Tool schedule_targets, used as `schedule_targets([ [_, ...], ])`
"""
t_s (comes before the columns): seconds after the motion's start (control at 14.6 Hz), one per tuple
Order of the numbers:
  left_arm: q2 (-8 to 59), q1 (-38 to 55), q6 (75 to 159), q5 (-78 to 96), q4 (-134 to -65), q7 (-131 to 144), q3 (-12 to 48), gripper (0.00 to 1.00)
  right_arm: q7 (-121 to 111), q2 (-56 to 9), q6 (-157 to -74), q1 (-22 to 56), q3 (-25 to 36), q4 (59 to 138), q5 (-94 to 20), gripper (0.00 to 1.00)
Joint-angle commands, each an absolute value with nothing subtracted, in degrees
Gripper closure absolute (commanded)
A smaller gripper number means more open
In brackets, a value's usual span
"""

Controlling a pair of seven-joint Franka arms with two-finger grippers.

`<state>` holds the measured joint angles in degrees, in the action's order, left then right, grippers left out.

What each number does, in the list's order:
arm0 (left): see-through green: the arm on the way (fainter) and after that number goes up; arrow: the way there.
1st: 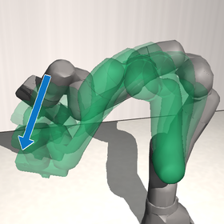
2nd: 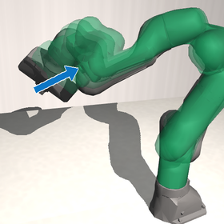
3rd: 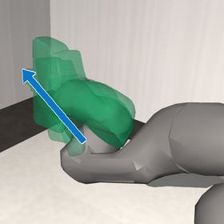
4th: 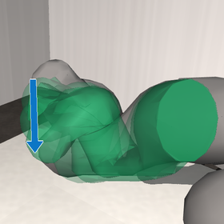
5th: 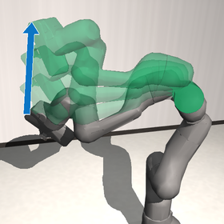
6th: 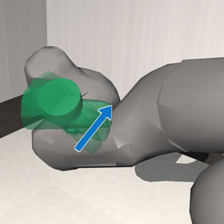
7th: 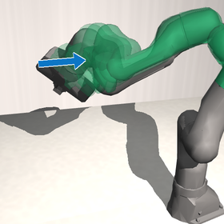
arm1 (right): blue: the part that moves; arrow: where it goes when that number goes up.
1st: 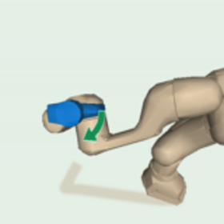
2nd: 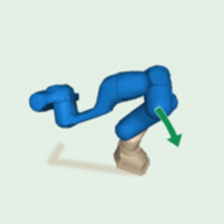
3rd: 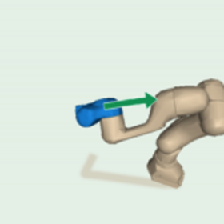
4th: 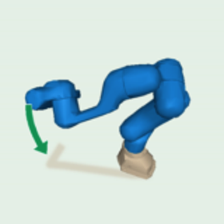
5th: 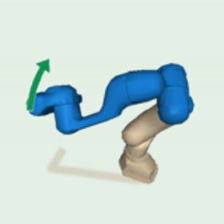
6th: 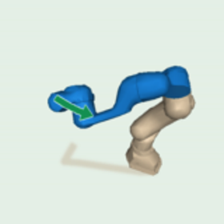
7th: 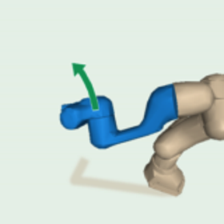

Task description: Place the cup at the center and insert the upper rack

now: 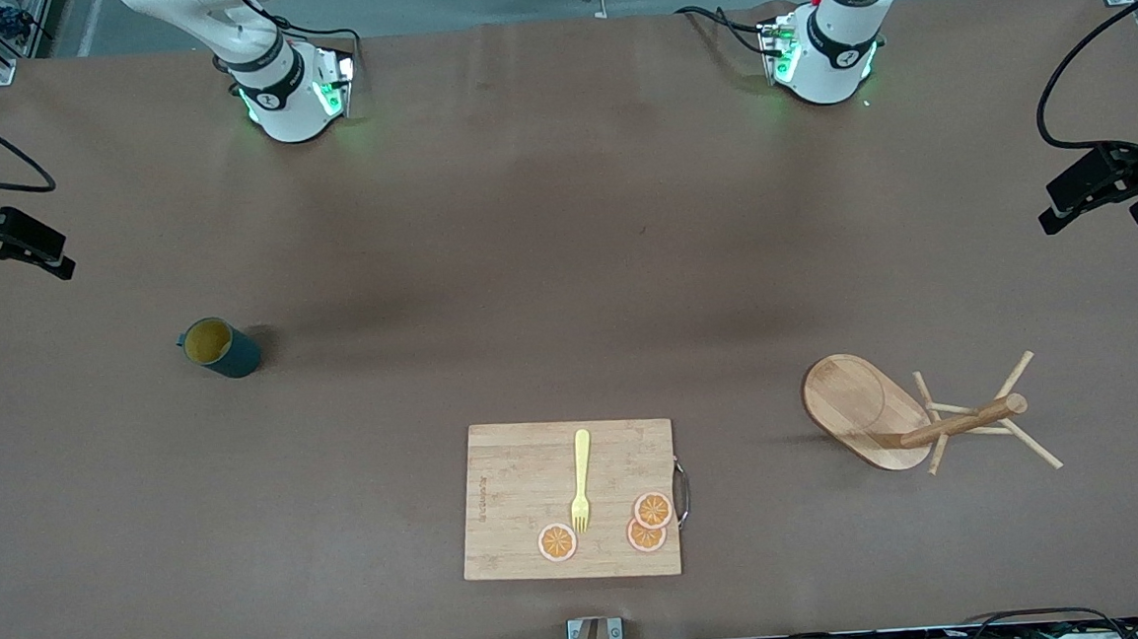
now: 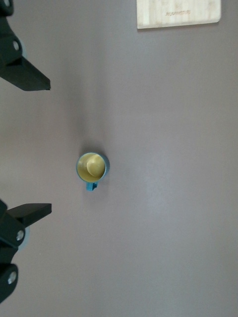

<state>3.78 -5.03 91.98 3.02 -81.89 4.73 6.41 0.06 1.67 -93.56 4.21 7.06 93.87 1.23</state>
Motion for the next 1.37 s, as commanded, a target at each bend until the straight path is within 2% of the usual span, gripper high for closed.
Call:
schedule_targets([
  [0.0, 3.3, -5.4, 91.1, 2.6, -81.5, 4.3, 6.8, 0.00, -0.3, -1.7, -93.8, 5.4, 7.3, 93.8, 1.5, 0.00],
  [0.27, 3.3, -5.3, 91.1, 2.6, -81.4, 4.3, 6.9, 0.00, -0.3, -10.6, -94.6, 8.8, 7.2, 92.9, 1.4, 0.00],
  [0.62, 3.3, -5.3, 91.1, 2.6, -81.4, 4.3, 6.9, 0.00, 0.7, -20.2, -101.9, 7.9, 7.2, 93.8, 1.3, 0.00],
  [1.03, 3.3, -5.3, 91.1, 2.6, -81.4, 4.3, 6.9, 0.00, 0.7, -21.8, -109.1, 6.2, 7.2, 103.4, 1.2, 0.00],
  [1.3, 3.3, -5.3, 91.1, 2.6, -81.4, 4.3, 6.9, 0.00, 0.9, -23.7, -108.8, 6.7, 7.2, 104.9, 1.2, 0.00],
])
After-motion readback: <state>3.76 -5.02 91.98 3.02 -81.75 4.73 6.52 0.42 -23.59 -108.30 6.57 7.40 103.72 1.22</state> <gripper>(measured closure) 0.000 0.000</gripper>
